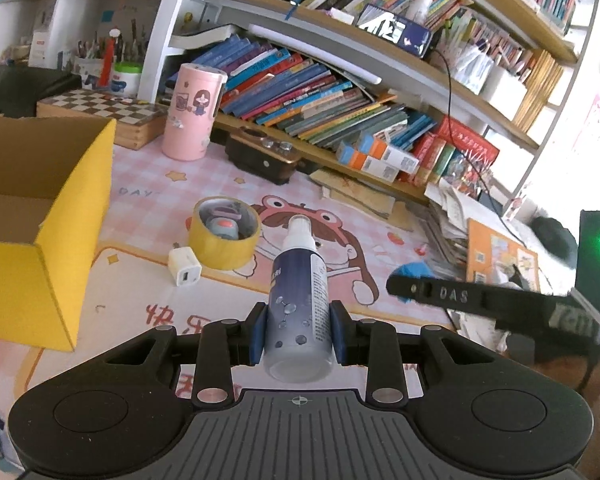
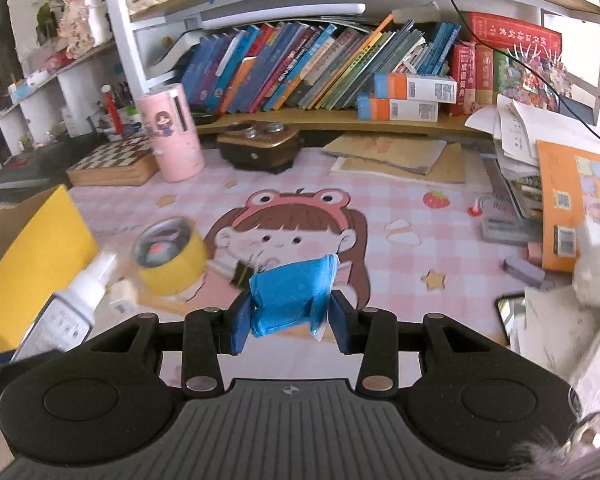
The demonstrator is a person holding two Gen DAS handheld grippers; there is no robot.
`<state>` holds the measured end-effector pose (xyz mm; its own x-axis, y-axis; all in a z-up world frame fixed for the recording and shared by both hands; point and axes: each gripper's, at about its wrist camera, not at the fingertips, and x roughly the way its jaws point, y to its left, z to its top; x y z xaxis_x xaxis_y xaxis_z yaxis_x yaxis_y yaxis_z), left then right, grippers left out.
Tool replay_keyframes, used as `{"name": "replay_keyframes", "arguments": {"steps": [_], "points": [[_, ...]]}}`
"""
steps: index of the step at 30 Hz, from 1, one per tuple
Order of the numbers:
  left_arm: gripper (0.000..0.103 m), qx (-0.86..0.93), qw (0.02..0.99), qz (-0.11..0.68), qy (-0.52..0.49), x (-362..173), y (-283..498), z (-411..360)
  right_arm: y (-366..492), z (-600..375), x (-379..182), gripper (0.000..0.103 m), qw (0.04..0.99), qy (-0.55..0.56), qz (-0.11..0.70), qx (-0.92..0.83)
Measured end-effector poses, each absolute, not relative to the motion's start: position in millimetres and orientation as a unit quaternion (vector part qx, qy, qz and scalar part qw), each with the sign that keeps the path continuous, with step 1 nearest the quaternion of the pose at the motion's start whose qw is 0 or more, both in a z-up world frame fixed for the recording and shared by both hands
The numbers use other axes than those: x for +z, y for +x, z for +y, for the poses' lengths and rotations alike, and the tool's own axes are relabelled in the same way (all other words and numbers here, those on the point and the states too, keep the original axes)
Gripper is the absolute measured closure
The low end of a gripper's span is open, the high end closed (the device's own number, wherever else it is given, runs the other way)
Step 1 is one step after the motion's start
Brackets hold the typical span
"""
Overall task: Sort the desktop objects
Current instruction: 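Carry the spray bottle and blue block toward the yellow box with both grippers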
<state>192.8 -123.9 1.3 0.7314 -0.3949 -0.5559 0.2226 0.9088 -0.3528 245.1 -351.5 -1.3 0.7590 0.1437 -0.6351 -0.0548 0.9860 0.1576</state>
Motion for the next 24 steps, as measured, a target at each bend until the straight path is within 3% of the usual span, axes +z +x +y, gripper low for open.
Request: {"name": "replay_keyframes", "arguments": {"steps": [24], "points": [[0.072,-0.188,0.906,0.334,-0.179,-6,100,-18,119,-239,-2,0.065,0.925,0.044,0.374,0.054]]}}
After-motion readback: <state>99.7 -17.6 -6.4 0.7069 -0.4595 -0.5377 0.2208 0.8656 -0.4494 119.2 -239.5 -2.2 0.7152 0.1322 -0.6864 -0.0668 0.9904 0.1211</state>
